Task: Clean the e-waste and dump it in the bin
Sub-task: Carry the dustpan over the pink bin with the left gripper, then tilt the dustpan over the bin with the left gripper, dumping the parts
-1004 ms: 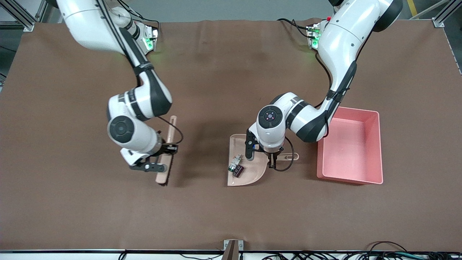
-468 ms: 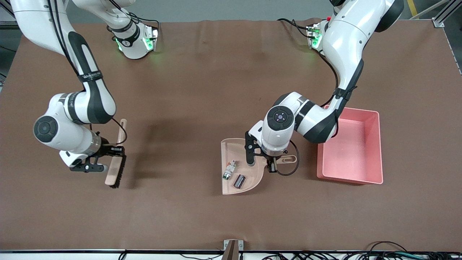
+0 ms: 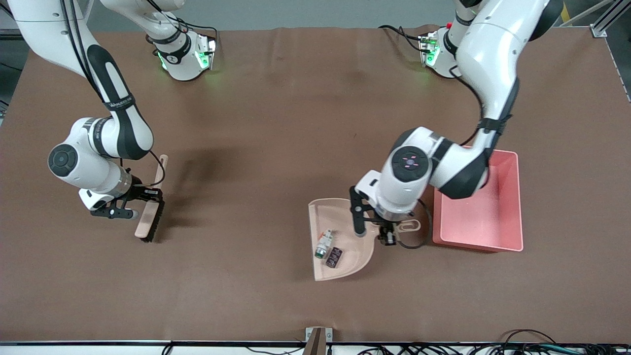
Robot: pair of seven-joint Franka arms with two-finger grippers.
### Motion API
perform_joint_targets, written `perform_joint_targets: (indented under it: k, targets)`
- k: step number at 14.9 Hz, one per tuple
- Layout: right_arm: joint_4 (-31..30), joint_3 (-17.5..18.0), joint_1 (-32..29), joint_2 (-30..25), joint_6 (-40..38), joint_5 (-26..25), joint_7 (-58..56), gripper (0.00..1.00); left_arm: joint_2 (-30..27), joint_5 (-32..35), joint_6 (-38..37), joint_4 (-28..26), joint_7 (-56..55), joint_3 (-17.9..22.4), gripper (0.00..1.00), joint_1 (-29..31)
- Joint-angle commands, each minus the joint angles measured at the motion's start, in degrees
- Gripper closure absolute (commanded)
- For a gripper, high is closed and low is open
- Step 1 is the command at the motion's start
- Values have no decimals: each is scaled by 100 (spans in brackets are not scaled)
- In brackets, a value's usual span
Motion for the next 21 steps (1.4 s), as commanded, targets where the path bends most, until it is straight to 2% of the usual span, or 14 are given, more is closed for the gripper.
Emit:
perform_joint_targets:
  k: [1, 3, 5, 9, 11, 15, 18, 21]
  targets:
    - [-183, 133, -238, -198, 32, -103, -115, 99, -347, -132, -48, -177, 444, -552, 100, 826]
    - [-174, 142, -229, -128, 32, -103, -106, 98, -400, -123, -75, -291, 918, -833, 100, 1441]
    - [-157, 142, -238, -31, 32, -95, -115, 95, -619, -123, -75, -659, 1402, -1175, 100, 2231]
    - [-104, 142, -255, 31, 32, -95, -141, 85, -804, -123, -75, -1134, 2316, -1941, 100, 3673]
    - [-95, 142, -255, 66, 32, -95, -141, 77, -962, -123, -92, -1345, 2694, -2144, 100, 4184]
    - [-86, 133, -255, 75, 32, -95, -141, 64, -1454, -123, -426, -1846, 3450, -2250, 100, 4897]
    - [-51, 142, -247, 75, 23, -95, -141, 47, -1893, -115, -497, -2364, 4213, -2250, 100, 5432]
    - [-25, 142, -238, 57, 15, -95, -141, 41, -2271, -71, -505, -2673, 4987, -2232, 100, 5855]
